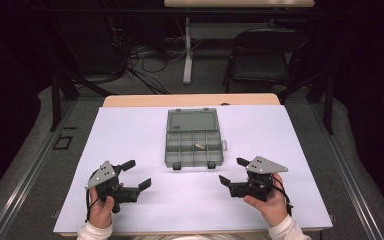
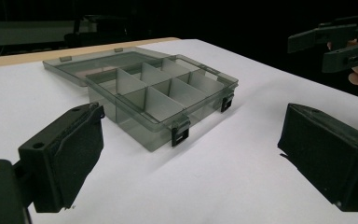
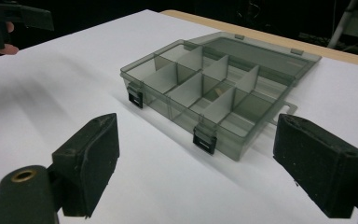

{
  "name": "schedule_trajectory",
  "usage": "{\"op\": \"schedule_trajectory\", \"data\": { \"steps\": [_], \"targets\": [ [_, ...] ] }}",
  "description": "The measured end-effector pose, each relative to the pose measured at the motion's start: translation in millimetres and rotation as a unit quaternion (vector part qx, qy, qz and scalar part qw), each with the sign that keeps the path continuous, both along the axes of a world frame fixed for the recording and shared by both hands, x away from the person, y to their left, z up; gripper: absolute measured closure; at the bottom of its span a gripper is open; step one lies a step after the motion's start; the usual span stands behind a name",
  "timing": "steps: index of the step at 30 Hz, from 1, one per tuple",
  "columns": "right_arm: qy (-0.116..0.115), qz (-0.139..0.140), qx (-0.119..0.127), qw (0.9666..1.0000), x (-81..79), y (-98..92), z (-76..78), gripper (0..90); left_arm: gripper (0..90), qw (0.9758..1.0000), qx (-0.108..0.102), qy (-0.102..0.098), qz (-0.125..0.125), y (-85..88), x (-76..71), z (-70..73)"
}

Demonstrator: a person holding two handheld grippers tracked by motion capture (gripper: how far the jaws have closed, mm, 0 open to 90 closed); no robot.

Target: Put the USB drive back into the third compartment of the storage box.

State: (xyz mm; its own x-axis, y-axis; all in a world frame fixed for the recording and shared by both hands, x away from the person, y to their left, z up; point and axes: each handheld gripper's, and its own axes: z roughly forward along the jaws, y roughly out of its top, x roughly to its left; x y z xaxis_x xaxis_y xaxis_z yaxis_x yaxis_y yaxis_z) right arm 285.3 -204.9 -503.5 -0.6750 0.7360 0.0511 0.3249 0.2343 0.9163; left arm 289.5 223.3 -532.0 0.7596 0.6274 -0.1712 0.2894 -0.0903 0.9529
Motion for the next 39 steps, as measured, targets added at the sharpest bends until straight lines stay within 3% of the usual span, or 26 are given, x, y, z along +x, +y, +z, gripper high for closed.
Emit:
{"op": "schedule_trajectory", "data": {
  "steps": [5, 8, 10, 16, 20, 29, 39],
  "targets": [
    [-0.002, -0.023, 0.018, 0.9996, -2.8, -14.8, -4.7, 14.3, 6.3, 1.0000, 0.001, -0.002, 0.001, 0.3, -0.1, 0.0],
    [-0.010, -0.040, 0.009, 0.9991, -1.4, -23.2, -9.0, 14.4, 6.3, 1.0000, 0.001, -0.003, 0.001, 1.1, 0.0, 0.2],
    [0.000, -0.049, 0.018, 0.9986, 0.7, -29.6, -13.3, 14.4, 6.3, 1.0000, 0.001, -0.001, -0.001, 1.4, 0.1, 0.2],
    [0.001, -0.066, 0.007, 0.9978, 8.8, -42.3, -24.9, 14.6, 6.3, 1.0000, 0.004, 0.000, 0.001, 1.7, 0.9, 0.1],
    [0.010, -0.068, 0.022, 0.9974, 11.5, -44.5, -30.0, 14.7, 6.3, 1.0000, 0.005, 0.002, 0.002, 2.4, 1.0, 0.1],
    [0.006, -0.065, 0.018, 0.9977, 11.3, -41.8, -33.8, 14.7, 6.4, 1.0000, 0.005, 0.001, 0.006, 3.1, 2.0, -0.2],
    [0.003, -0.080, 0.008, 0.9968, 10.8, -45.8, -33.6, 14.7, 6.4, 0.9999, 0.008, 0.004, 0.009, 2.9, 2.7, -0.7]
  ]
}}
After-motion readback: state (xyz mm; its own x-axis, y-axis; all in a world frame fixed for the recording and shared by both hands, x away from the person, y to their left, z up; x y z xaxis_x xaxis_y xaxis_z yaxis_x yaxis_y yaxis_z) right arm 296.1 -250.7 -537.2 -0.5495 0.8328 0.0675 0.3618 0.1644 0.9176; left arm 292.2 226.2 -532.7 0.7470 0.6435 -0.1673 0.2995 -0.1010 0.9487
